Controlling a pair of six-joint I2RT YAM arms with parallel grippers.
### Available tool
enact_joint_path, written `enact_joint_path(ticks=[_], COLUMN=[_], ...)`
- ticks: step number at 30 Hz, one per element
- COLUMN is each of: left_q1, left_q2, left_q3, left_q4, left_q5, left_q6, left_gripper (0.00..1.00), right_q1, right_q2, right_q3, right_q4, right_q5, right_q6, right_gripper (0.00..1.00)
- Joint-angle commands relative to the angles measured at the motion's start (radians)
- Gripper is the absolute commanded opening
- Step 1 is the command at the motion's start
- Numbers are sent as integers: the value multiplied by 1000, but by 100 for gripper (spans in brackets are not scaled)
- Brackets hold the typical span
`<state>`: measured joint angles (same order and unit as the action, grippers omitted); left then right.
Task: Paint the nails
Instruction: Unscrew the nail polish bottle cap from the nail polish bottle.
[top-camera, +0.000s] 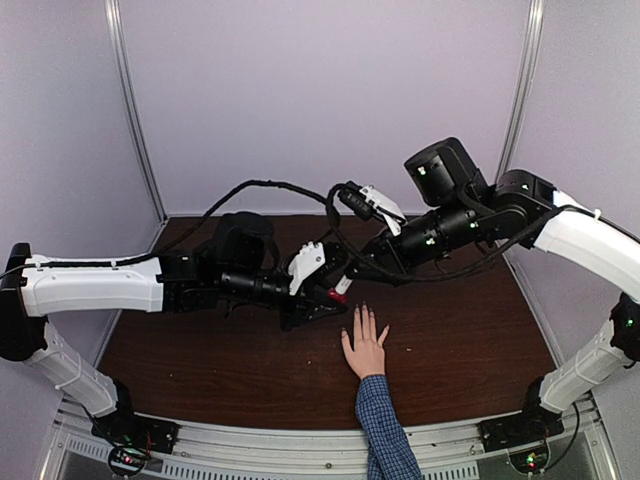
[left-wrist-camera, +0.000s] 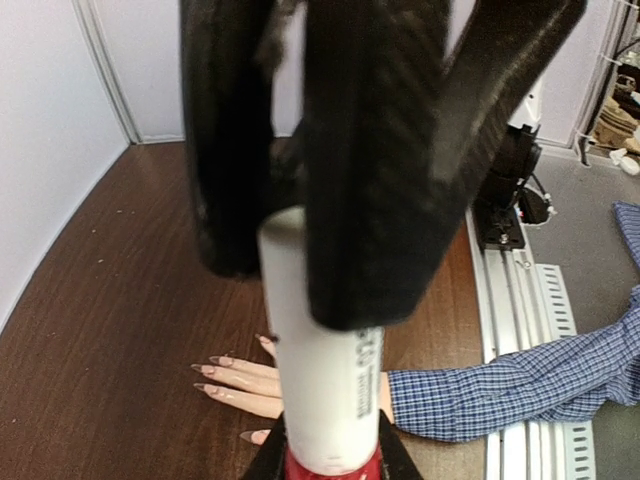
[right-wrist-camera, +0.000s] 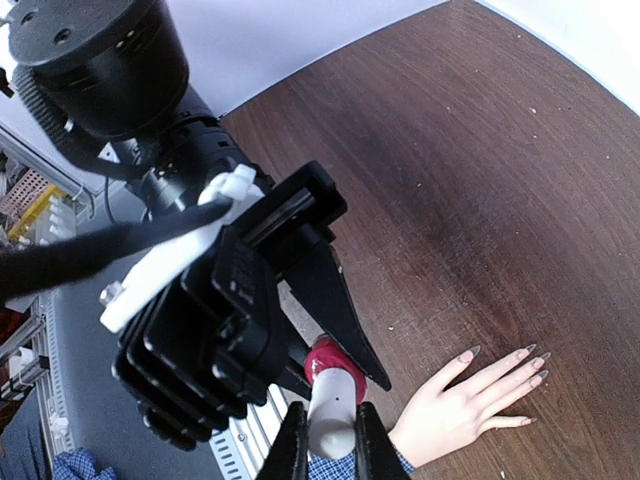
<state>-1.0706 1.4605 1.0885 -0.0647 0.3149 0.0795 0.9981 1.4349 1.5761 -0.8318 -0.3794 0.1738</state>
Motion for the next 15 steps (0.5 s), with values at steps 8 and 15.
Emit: enact_joint_path(ticks=[8,15], left_q1=[-5,-5], left_q2=[7,36], left_q3=[69,113], left_q4=[69,40], left_q5=[416,603], left_q6=[-10,-33], left_gripper=[0,0], right_q1=[7,15], right_q2=[-98,-133], right_q3=[-48,-58], right_q4=[64,35], right_q5=[-184,-244], right_q6=[-193,-294], right_gripper=[0,0])
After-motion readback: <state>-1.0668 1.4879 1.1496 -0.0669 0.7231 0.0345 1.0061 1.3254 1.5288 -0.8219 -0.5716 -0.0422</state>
